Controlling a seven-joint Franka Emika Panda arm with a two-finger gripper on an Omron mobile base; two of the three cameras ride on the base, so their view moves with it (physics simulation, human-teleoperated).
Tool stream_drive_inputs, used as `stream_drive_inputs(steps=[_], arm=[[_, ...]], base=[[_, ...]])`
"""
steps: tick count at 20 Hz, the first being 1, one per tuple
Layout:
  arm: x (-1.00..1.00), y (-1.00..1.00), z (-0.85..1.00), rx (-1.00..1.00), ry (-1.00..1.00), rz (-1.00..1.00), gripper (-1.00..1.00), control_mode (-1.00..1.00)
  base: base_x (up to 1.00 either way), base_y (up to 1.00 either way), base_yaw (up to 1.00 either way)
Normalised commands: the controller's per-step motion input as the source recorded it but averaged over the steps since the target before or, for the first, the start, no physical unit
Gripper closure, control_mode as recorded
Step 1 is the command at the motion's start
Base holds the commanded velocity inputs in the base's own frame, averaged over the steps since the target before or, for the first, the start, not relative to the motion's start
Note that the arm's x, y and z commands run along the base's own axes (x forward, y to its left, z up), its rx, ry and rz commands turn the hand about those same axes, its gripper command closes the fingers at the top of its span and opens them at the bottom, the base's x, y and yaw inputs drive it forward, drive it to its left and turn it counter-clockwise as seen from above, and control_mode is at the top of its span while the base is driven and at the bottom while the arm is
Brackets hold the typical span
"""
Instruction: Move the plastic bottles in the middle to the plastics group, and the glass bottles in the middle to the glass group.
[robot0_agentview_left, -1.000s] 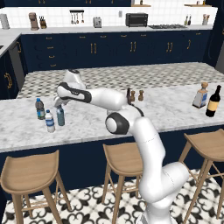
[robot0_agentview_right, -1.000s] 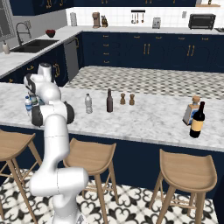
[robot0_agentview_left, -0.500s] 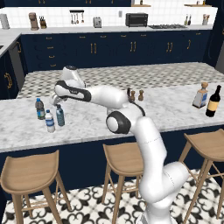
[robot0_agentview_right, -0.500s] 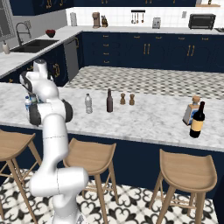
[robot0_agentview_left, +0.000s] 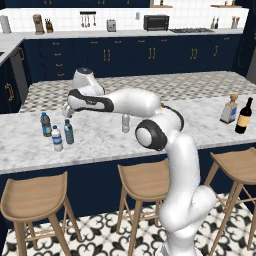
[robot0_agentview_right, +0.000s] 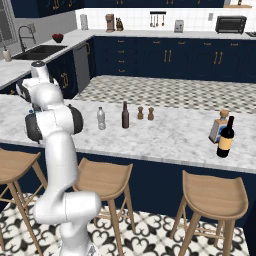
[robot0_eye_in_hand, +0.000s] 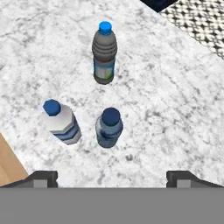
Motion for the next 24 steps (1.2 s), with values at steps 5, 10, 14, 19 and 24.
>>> stream_drive_inputs(steps=[5,10,14,19,24], arm=[[-0.31,-0.97,0.16,0.06,-0.09,-0.10,-1.00,-1.00],[-0.14,-1.00,0.00,0.00,-0.01,-0.14,-1.00,-1.00],[0.00,-1.00,0.20,0.00,0.04,-0.18,-1.00,-1.00],[0.04,-0.90,0.52,0.00,0.21,-0.22,-1.00,-1.00],[0.16,-0.50,0.05,0.01,0.21,-0.20,-1.00,-1.00]], base=[[0.00,0.00,0.00],[0.00,0.00,0.00],[0.00,0.00,0.00],[0.00,0.00,0.00],[0.00,0.00,0.00]])
